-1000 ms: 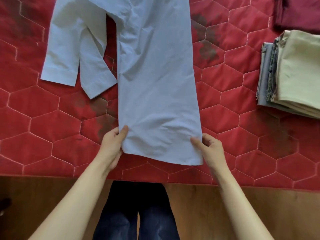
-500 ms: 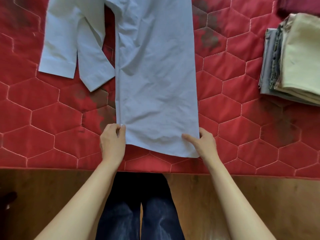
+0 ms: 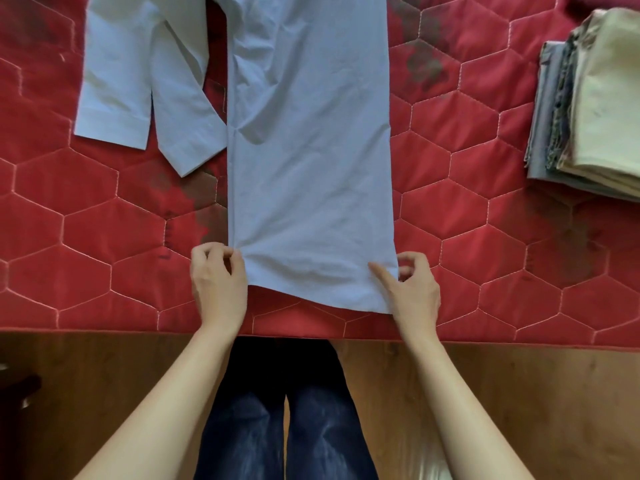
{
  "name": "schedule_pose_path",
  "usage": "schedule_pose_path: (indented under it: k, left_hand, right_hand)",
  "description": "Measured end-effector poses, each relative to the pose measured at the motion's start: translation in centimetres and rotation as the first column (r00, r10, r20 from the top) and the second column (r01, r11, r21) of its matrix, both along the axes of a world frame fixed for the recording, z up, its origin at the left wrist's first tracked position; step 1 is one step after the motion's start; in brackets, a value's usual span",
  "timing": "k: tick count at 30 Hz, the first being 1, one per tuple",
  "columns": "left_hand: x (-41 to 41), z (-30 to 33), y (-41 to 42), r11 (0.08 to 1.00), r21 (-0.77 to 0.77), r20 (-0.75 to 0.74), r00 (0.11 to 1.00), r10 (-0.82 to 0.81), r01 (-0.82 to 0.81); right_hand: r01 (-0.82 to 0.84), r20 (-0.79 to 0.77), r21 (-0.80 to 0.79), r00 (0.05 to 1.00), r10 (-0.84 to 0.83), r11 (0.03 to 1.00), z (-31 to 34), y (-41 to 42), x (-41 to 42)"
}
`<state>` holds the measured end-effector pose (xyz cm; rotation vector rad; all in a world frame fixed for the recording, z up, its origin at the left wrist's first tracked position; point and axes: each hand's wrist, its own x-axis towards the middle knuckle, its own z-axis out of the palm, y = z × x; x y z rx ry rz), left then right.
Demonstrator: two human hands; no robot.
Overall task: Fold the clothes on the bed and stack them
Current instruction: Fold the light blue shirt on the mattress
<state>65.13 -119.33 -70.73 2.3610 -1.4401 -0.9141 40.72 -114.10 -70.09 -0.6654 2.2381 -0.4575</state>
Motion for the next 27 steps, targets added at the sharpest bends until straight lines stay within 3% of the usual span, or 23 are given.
schedule_pose_path:
  k: [2,4,8,10,12,14,16,18,21,25,27]
  left_hand:
    - [-0.2,0.6,-0.2,0.997,-0.049,0.132,0.99,-0.046,0.053]
    - [-0.6,0.7,-0.7,0.962,-0.125,0.256,0.945,-0.203,0.241]
    - [-4.0,-0.6,-1.9,0.717,-0.173,0.36,0.721,-0.592,0.675]
    - [-6.2,-1.8,-2.4,0.619,-0.088,0.371,0.602,-0.707,0.781]
    - [-6.8,-4.0,-3.2,0.608,0.059,0.399,0.539,-0.742,0.792]
    - [-5.6,-6.2,-4.5,0.669,0.13,0.372,0.59,-0.717,0.731]
    - [-3.8,-7.2,-5.0,0.739,0.106,0.37,0.663,-0.651,0.666]
    - [-2.4,-7.5,-4.9,0.813,0.087,0.434,0.712,-0.551,0.576]
    - [-1.2,-7.1,-4.3,0.873,0.112,0.476,0.745,-0.467,0.475]
    - [-2.2,-5.5,-5.7,0.926,0.128,0.504,0.781,-0.369,0.355]
    - [-3.6,-5.0,-6.8,0.876,-0.001,0.53,0.743,-0.409,0.483]
  right_hand:
    - [-0.11,-0.138,-0.084,0.986,0.098,0.99,0.2,-0.4,0.4]
    - [-0.231,-0.214,-0.18,0.958,0.191,0.956,0.1,-1.4,1.1]
    - [-0.55,-0.43,-0.225,0.797,0.424,0.805,-1.8,-4.1,4.3]
    - [-0.663,-0.476,-0.224,0.714,0.514,0.714,-3.4,-5.1,6.4]
    - [-0.755,-0.513,-0.165,0.615,0.598,0.635,-5.2,-5.7,7.8]
    - [-0.812,-0.55,-0.07,0.516,0.657,0.58,-6.8,-5.6,7.6]
    - [-0.81,-0.594,0.017,0.463,0.658,0.586,-7.9,-4.7,5.9]
    - [-0.737,-0.622,0.081,0.489,0.611,0.671,-8.3,-3.2,3.5]
    - [-0.574,-0.601,0.136,0.6,0.528,0.807,-7.4,-0.6,1.1]
    - [-0.63,-0.602,0.072,0.591,0.537,0.773,-5.7,-1.8,1.1]
    - [-0.69,-0.615,-0.024,0.581,0.533,0.724,-5.3,-4.7,1.9]
